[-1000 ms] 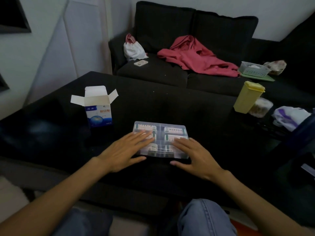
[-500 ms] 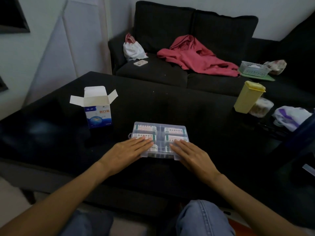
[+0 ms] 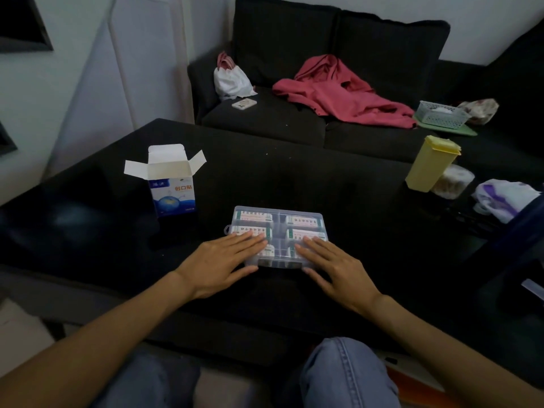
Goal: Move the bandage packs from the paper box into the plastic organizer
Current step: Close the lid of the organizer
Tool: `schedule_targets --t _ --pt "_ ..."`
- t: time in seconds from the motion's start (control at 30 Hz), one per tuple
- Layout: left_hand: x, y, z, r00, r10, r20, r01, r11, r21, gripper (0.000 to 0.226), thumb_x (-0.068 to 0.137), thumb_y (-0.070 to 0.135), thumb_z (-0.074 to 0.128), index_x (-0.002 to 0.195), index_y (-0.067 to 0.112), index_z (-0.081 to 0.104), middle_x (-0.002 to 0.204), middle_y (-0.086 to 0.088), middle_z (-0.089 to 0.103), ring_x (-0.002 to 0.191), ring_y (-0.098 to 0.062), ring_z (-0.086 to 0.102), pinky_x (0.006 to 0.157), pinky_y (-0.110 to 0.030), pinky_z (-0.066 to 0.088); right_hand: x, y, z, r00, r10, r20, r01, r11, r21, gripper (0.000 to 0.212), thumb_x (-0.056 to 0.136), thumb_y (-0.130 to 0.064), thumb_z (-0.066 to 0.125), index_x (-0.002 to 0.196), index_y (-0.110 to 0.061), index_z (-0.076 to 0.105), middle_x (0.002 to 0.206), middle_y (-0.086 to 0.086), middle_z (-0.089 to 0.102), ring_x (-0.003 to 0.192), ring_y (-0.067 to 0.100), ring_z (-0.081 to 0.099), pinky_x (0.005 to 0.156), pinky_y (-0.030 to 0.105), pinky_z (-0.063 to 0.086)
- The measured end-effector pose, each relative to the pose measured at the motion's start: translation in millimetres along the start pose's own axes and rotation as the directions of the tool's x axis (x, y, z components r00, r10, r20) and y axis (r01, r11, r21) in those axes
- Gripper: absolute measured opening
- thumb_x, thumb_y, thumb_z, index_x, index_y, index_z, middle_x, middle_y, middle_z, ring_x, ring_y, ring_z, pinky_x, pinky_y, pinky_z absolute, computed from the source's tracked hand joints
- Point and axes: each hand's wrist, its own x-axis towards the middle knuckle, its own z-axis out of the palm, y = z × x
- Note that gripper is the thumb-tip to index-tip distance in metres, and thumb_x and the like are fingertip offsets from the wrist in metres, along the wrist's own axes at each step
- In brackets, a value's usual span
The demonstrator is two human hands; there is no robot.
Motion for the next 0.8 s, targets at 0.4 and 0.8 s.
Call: schedule_targets --t 0.4,0.8 --pt "-0.9 1.0 5.9 0.999 -0.021 -0.047 0.019 0.999 -0.029 0.052 0.099 0.047 0.026 0.146 0.026 0.032 0.148 0.006 0.036 0.138 -0.007 0.029 0.112 -0.035 0.025 -1.5 4.8 7.7 0.998 -0.045 -0.053 0.043 0.998 -0.044 0.052 0.092 -0.043 0.039 0.136 -0.016 0.048 0.139 0.005 0.051 0.129 0.017 0.045 0.104 0.039 0.041" --pt "1.0 5.4 10.2 0.998 -0.032 -0.058 0.031 0.999 -0.02 0.049 0.096 0.039 0.033 0.141 0.022 0.041 0.142 0.001 0.047 0.131 -0.012 0.043 0.108 -0.034 0.038 -0.7 4.8 13.8 0.989 -0.086 -0.124 0.077 0.994 -0.079 0.048 0.092 -0.037 0.043 0.132 -0.013 0.052 0.136 0.006 0.053 0.125 0.018 0.05 0.104 0.038 0.039"
